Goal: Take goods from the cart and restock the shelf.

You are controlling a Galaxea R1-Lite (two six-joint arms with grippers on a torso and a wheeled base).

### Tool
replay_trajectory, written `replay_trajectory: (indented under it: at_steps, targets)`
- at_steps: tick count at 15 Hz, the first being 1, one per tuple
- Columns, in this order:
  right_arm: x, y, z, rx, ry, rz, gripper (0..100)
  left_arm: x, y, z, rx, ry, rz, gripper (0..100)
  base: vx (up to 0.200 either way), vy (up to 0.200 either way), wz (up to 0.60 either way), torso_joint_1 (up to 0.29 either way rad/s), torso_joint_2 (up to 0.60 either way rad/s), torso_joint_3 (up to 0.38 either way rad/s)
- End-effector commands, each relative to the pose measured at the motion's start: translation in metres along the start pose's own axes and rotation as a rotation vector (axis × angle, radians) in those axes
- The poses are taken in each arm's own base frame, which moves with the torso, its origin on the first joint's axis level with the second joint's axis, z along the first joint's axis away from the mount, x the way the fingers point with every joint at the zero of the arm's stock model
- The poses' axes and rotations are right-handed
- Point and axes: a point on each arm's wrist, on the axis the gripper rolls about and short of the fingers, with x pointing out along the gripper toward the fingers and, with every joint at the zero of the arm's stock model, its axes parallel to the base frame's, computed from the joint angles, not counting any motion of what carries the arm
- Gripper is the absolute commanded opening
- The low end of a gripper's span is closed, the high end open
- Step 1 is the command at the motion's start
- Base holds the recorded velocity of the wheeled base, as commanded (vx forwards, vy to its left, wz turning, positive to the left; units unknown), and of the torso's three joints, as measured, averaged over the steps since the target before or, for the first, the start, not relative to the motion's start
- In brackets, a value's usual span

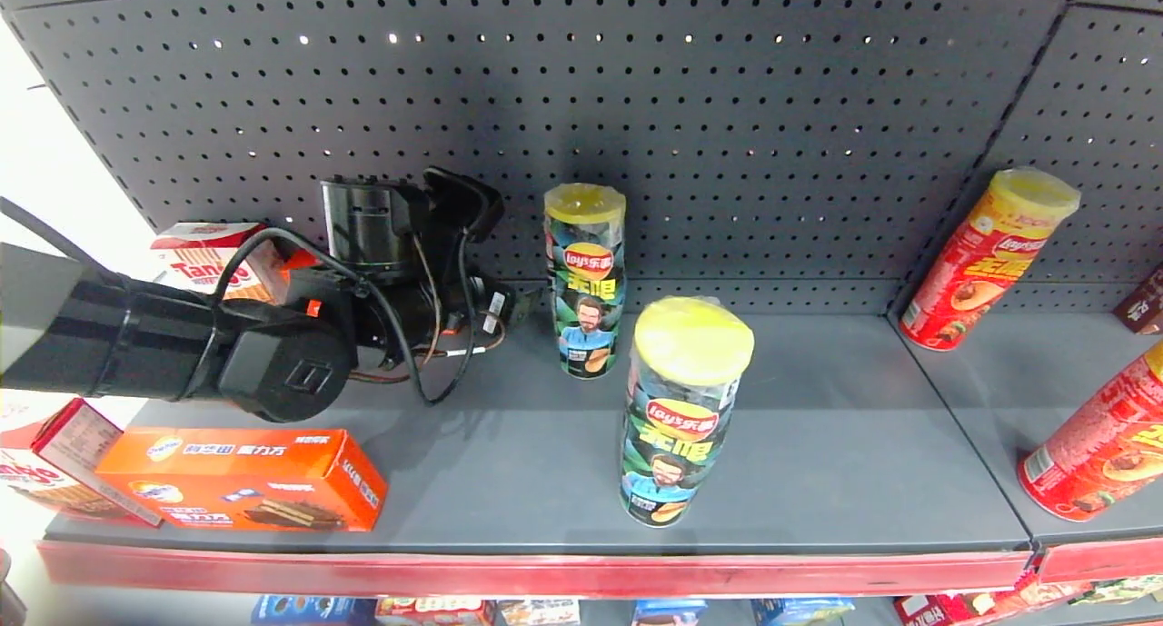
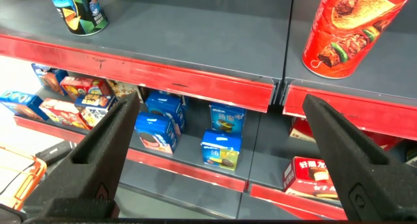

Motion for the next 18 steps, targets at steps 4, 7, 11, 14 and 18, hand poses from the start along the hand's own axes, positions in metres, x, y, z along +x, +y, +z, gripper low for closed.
replay_trajectory:
  at_steps: [4,7,11,14,18]
  targets:
    - [0.0,0.0,0.0,0.0,0.001,0.001,100,0.009,-0.015,-0.005,0.004,0.014,-0.032,100,0.0,0.0,0.0,0.0,0.0,0.0]
    - [0.0,0.0,0.0,0.0,0.001,0.001,100,0.015,-0.023,-0.005,0.005,0.011,-0.047,100,0.0,0.0,0.0,0.0,0.0,0.0]
    - [0.0,0.0,0.0,0.0,0.001,0.001,100,0.018,-0.031,-0.002,0.004,0.003,-0.052,100,0.0,0.0,0.0,0.0,0.0,0.0]
    - [0.0,0.0,0.0,0.0,0.001,0.001,100,0.02,-0.036,0.001,0.003,-0.008,-0.061,100,0.0,0.0,0.0,0.0,0.0,0.0]
    - [0.0,0.0,0.0,0.0,0.001,0.001,100,0.019,-0.041,0.001,-0.017,-0.001,-0.066,100,0.0,0.0,0.0,0.0,0.0,0.0]
